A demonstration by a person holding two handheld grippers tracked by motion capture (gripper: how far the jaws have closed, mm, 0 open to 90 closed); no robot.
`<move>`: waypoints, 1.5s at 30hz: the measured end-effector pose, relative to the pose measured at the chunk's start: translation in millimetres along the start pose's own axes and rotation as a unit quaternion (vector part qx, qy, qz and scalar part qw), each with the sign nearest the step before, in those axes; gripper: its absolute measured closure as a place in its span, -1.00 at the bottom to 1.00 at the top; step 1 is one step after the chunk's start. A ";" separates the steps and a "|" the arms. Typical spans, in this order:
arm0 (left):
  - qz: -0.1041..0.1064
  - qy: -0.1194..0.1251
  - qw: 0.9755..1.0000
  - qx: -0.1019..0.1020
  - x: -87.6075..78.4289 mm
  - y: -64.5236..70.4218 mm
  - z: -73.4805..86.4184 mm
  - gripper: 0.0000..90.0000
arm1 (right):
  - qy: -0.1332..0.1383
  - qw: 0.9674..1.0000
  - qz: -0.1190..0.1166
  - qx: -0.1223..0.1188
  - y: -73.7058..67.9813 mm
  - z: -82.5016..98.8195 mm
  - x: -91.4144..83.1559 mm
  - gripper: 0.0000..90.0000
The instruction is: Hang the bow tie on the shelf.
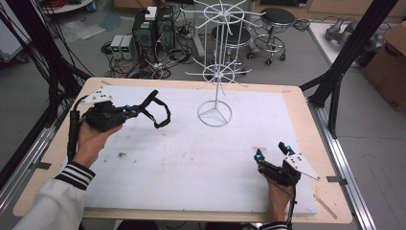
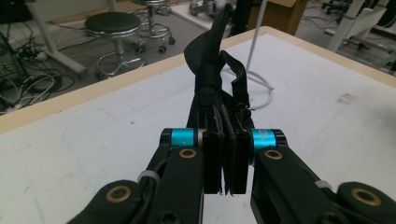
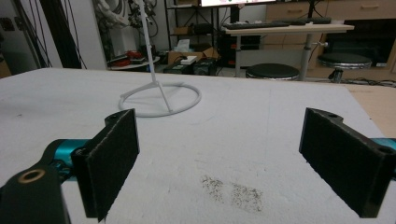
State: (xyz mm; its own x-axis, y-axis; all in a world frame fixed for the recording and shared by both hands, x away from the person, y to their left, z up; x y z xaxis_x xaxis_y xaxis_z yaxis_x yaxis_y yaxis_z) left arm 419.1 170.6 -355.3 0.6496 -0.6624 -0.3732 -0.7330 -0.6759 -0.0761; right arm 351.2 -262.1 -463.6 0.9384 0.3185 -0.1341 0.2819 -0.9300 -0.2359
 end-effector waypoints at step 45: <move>0.076 0.073 0.994 0.007 77.3 47.9 -75.5 0.94 | 0.000 1.000 0.000 0.000 0.0 -0.1 -0.2 -0.75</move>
State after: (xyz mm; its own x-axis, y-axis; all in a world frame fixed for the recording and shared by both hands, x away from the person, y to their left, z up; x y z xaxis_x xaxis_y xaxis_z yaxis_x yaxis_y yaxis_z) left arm 449.4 62.6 -318.0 0.5534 -0.7966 -0.2432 -0.8266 -0.5611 -0.0428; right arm 351.1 -262.2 -463.5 0.9385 0.3182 -0.1337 0.2816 -0.9299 -0.2367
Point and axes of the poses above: each handheld gripper's, and its own axes: x roughly forward along the jaws, z roughly out of its underside, y roughly to its right, the point moved 9 cm from there along x, roughly forward along the jaws, and after that the axes turned 10 degrees about x, right-handed, at the moved point
